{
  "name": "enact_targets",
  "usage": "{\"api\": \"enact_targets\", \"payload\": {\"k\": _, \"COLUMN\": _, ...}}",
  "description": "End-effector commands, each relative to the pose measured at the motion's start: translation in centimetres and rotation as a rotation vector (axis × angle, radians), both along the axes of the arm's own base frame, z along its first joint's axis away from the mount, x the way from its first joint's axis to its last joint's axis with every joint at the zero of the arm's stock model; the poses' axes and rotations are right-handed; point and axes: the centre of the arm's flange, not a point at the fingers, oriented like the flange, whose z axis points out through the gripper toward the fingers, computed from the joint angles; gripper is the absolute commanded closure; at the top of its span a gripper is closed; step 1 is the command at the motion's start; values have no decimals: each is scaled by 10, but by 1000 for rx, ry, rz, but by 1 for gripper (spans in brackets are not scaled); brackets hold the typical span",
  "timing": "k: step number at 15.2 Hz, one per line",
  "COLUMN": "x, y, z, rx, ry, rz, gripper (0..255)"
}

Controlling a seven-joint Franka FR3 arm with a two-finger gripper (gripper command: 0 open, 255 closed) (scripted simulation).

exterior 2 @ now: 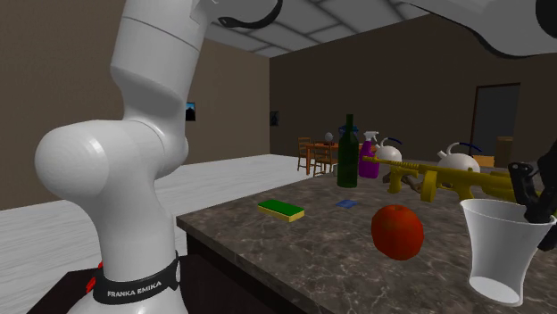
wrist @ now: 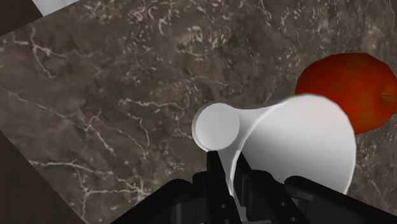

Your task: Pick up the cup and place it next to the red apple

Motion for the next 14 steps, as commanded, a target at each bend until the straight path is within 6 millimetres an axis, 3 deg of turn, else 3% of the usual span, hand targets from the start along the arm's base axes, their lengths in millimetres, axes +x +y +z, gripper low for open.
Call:
{"api": "enact_targets", "payload": {"k": 1, "x": 0, "y": 1, "z": -4, "rx": 0, "ry": 0, "rz": 0, "gripper": 255}}
{"api": "enact_targets", "payload": {"k": 7, "x": 0, "y": 1, "z": -4, "rx": 0, "ry": 0, "rz": 0, "gripper": 255}}
{"api": "enact_targets", "payload": {"k": 8, "x": 0, "y": 1, "z": -4, "rx": 0, "ry": 0, "rz": 0, "gripper": 0}}
{"api": "enact_targets", "payload": {"k": 13, "x": 0, "y": 1, "z": -4, "rx": 0, "ry": 0, "rz": 0, "gripper": 0}}
{"api": "enact_targets", "payload": {"k": 14, "x": 1, "y": -3, "z": 8, "rx": 0, "ry": 0, "rz": 0, "gripper": 0}}
